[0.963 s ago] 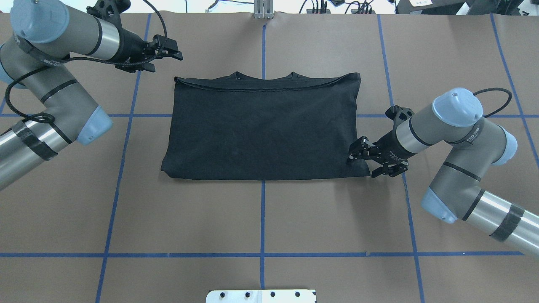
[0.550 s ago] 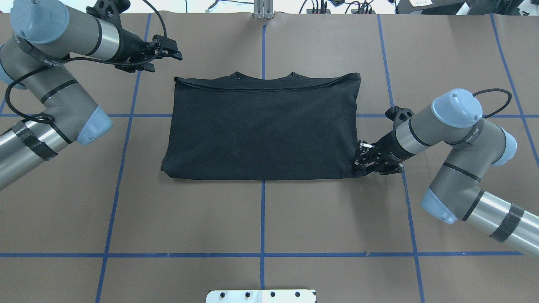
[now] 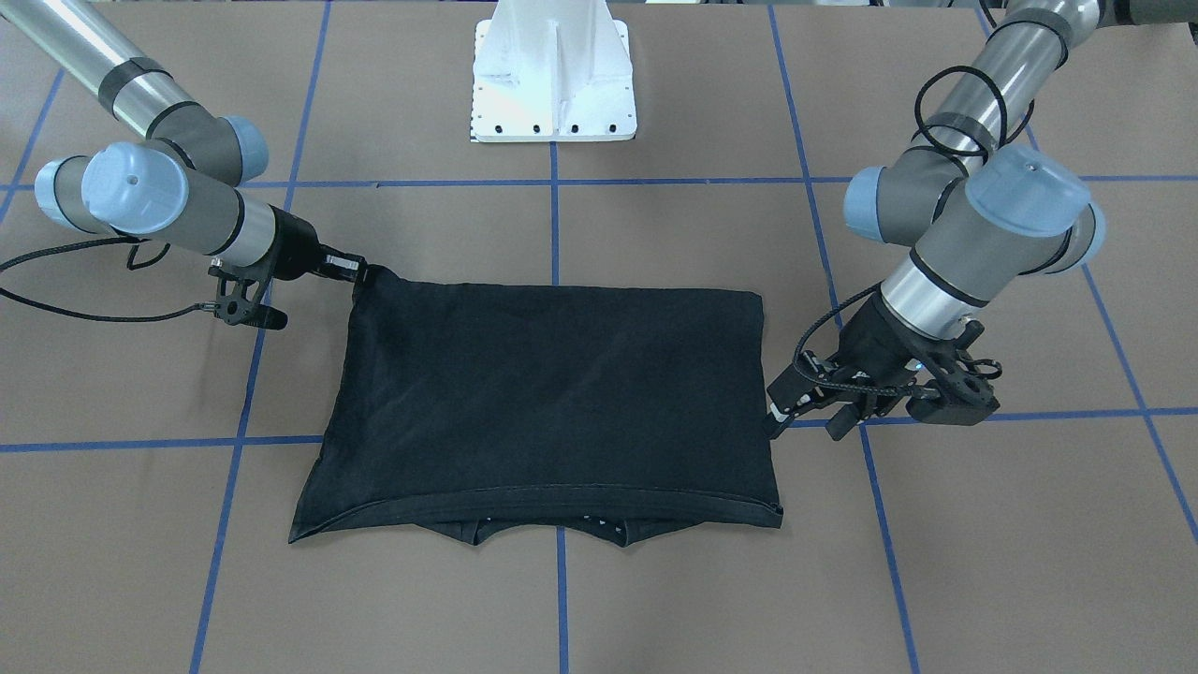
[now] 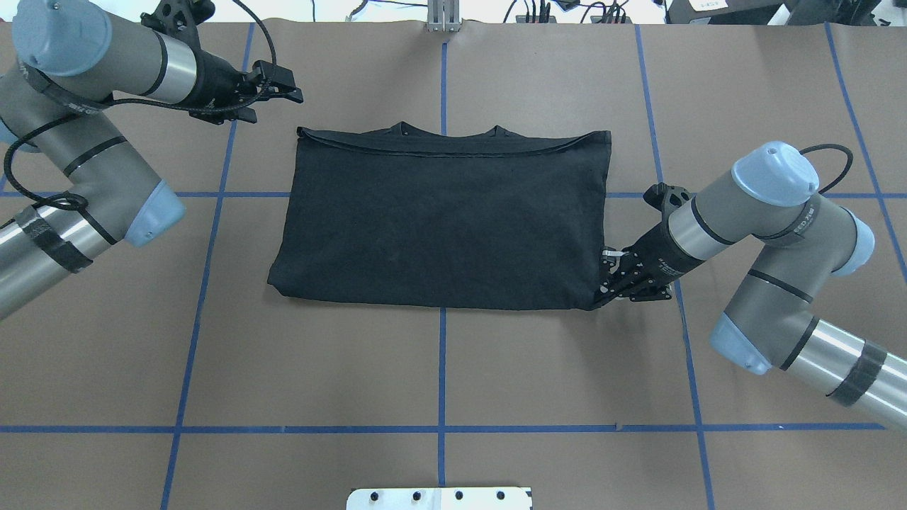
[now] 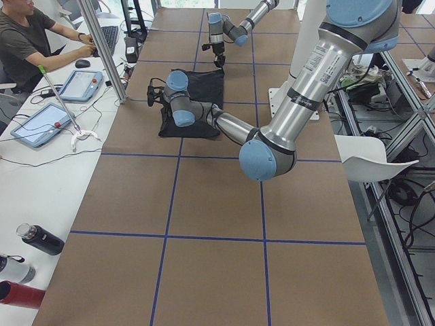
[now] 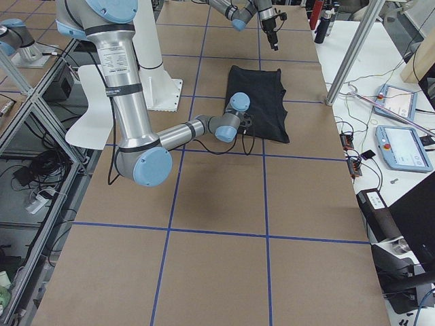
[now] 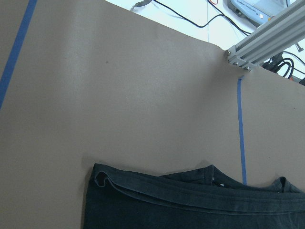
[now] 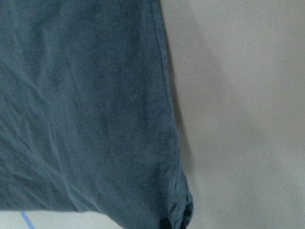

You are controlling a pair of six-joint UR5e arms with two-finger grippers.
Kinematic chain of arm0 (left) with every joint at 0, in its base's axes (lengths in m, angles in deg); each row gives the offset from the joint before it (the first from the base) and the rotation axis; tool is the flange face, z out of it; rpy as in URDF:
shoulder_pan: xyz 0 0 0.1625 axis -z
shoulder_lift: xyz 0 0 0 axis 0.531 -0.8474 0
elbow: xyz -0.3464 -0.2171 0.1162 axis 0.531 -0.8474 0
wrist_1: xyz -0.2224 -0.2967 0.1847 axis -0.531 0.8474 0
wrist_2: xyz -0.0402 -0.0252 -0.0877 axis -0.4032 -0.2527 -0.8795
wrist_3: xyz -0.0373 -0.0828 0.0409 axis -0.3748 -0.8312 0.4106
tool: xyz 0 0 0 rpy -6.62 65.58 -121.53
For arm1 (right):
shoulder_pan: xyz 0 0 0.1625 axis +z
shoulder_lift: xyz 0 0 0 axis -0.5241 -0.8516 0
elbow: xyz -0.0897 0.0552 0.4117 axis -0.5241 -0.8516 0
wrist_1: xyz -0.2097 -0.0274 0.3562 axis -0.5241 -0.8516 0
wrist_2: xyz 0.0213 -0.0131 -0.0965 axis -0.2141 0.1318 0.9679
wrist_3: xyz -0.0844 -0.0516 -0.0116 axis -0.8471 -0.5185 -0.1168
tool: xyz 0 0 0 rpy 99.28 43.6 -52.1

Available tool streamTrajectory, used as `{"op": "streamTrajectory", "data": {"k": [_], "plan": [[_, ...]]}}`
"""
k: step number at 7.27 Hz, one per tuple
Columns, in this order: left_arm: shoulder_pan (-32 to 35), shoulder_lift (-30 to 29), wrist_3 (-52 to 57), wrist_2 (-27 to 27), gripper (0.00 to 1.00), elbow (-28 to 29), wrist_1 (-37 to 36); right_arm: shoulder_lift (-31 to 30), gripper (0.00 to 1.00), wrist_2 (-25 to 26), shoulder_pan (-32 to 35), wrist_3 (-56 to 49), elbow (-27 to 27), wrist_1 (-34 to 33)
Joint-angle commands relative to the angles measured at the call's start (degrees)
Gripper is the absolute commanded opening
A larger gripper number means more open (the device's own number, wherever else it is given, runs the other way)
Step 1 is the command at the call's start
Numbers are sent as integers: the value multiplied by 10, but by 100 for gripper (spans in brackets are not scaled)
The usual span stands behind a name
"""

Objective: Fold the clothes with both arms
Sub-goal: 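Drag the grasped corner toward the robot with the right gripper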

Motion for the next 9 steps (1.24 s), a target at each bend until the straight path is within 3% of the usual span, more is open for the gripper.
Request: {"op": "streamTrajectory", "data": {"k": [1,2,4,6,7,8,9], "plan": [[3,1,0,1,100,-4,0,-13,0,-82,-22,27,78,0],[2,8,0,1,100,-7,1,15,0,-127,-51,63,79,1],[3,15,0,1,100,-21,1,66,0,-116,-136,118,71,-1],[2,16,0,0,100,-24,1,78,0,-114,-161,151,72,1],[0,16,2,0,100,-26,1,79,24,-114,-161,152,70,2],[0,16,2,-3,100,-35,1,79,99,-81,-154,150,83,5],[-7,36,2,-5,100,-55,1,77,100,-37,-140,146,91,18]]}}
